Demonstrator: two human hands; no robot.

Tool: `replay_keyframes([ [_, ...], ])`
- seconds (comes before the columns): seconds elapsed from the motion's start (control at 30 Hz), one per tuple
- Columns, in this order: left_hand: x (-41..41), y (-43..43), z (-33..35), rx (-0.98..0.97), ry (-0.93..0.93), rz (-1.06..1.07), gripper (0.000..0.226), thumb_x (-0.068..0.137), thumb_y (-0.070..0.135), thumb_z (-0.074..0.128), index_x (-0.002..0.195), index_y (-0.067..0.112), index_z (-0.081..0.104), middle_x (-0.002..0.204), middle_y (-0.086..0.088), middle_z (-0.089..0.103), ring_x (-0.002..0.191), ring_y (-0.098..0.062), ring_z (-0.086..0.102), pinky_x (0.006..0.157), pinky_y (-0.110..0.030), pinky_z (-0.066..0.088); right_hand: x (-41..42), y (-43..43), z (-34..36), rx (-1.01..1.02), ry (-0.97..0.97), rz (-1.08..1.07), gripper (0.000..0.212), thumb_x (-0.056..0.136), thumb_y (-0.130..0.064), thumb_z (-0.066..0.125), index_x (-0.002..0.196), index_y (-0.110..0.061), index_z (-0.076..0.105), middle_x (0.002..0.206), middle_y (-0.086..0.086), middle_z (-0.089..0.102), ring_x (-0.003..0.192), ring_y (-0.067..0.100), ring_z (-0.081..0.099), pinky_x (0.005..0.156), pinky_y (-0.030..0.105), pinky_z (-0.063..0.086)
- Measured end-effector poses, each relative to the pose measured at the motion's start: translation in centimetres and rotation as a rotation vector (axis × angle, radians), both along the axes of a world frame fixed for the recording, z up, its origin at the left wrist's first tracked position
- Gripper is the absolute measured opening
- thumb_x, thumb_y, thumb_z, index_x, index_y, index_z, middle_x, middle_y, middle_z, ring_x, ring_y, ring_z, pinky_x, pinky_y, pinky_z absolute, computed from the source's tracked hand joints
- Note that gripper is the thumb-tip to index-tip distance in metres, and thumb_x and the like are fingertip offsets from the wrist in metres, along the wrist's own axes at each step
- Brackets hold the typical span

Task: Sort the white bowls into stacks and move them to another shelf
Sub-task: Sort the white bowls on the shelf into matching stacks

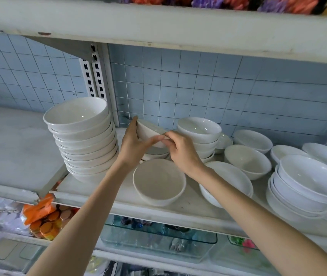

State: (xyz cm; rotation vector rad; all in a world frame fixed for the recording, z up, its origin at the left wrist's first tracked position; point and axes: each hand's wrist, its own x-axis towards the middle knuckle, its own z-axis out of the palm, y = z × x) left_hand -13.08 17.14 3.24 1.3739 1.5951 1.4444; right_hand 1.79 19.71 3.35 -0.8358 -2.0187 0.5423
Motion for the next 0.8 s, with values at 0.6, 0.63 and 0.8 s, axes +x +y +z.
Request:
replay_keyframes([
  [0.6, 4.3, -7.7, 2.9, 0.299, -0.197, -0.076, 0.062, 0.075, 0.024, 0.076, 0.126, 0.001, 0.048, 0.103, 0.002, 0.063, 0.088, 0.005, 0.062, 0.075, -0.01, 0.047, 4.2, -7.4, 3.4, -0.299, 0.365, 0.053, 0.07, 0.081, -0.017, 0.069, 0.139, -0.018, 0.031, 0.129, -0.013, 0.042, 0.114, -0.02, 0.042, 0.1, 0.013, 0.038],
  [0.63, 4.7, -8.1, 2.9, 0.308, -0.184, -0.09, 0.055, 0.079, 0.021, 0.073, 0.123, -0.003, 0.049, 0.097, 0.004, 0.063, 0.081, 0.007, 0.062, 0.072, -0.008, 0.046, 4.6, -7.8, 3.4, -0.359, 0.347, 0.074, 0.073, 0.083, -0.012, 0.066, 0.142, -0.017, 0.024, 0.122, -0.019, 0.044, 0.106, -0.026, 0.044, 0.096, 0.009, 0.04],
  [0.8, 6.5, -10.3, 2.6, 0.315, -0.191, -0.2, 0.06, 0.076, 0.034, 0.077, 0.119, 0.0, 0.053, 0.099, 0.003, 0.066, 0.083, 0.005, 0.062, 0.071, -0.009, 0.046, 6.5, -10.1, 2.4, -0.439, 0.404, 0.111, 0.06, 0.081, -0.004, 0.067, 0.124, -0.027, 0.033, 0.119, -0.016, 0.044, 0.101, -0.02, 0.052, 0.083, 0.011, 0.045],
])
